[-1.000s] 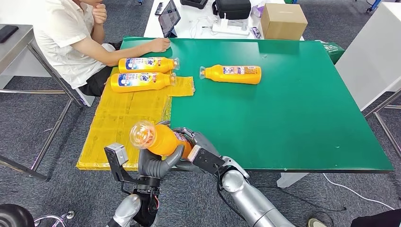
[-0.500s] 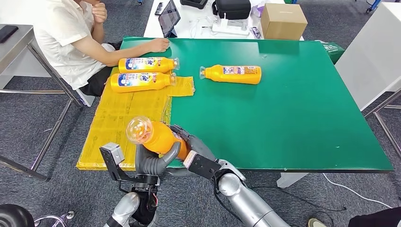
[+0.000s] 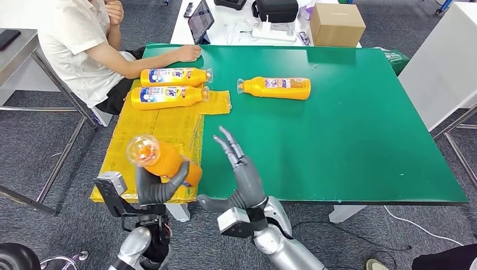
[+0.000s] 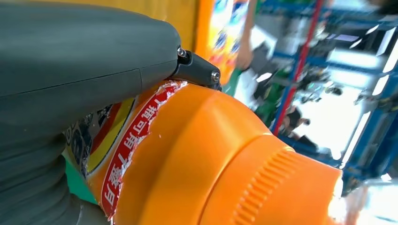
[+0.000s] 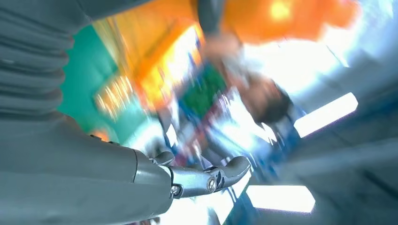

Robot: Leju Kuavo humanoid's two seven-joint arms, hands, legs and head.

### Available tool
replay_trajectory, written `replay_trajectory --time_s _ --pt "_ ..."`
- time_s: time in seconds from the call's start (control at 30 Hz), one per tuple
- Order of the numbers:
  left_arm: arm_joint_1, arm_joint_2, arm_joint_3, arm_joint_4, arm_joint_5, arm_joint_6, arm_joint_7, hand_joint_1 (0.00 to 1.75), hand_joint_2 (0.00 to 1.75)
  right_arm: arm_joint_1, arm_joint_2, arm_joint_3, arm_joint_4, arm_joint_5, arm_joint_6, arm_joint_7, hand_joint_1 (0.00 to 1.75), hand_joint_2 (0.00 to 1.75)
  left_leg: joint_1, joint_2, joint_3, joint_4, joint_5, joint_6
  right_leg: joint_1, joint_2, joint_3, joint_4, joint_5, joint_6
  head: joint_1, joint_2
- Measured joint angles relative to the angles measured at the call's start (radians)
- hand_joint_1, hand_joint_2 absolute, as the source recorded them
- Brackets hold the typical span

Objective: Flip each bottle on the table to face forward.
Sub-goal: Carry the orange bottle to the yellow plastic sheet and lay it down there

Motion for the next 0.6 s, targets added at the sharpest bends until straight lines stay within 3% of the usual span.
replay_trajectory --time_s 0.1,0.23,0.4,0.5,0.6 --pt "-0.011 0.009 0.03 -0.004 -0.154 0.098 -0.023 1.75 1.75 0.024 -0.011 0.018 -0.096 0.104 -0.104 -0.002 0.0 0.0 0.0 0.0 0.0 0.0 0.0 0.0 0.0 0.0 0.0 0.0 0.0 0.0 0.0 0.0" --pt "-0.035 0.015 0.07 0.009 -0.326 0.161 -0.038 1.75 1.75 0.06 0.007 -0.018 -0.228 0.208 -0.123 -0.003 0.0 0.0 0.0 0.0 0.0 0.0 0.0 0.0 0.0 0.0 -0.001 0.0 0.0 0.0 0.0 0.0" --pt "-0.064 0.004 0.175 0.051 -0.571 0.168 -0.012 1.75 1.75 0.107 0.093 -0.15 -0.38 0.164 -0.128 -0.003 0.0 0.0 0.0 0.0 0.0 0.0 0.0 0.0 0.0 0.0 -0.001 0.0 0.0 0.0 0.0 0.0" --pt "-0.097 0.005 0.245 0.103 -0.841 0.165 0.051 1.75 1.75 0.115 0.112 -0.203 -0.405 0.093 -0.131 -0.002 0.0 0.0 0.0 0.0 0.0 0.0 0.001 0.001 0.0 0.0 -0.001 0.0 0.0 0.0 0.0 0.0" --pt "-0.169 0.019 0.269 0.225 -1.235 0.105 0.211 1.75 1.75 0.114 0.118 -0.218 -0.405 0.039 -0.132 -0.002 0.0 0.0 0.0 -0.002 0.0 0.0 0.002 0.001 0.0 -0.001 0.0 0.0 0.0 0.0 0.0 0.0"
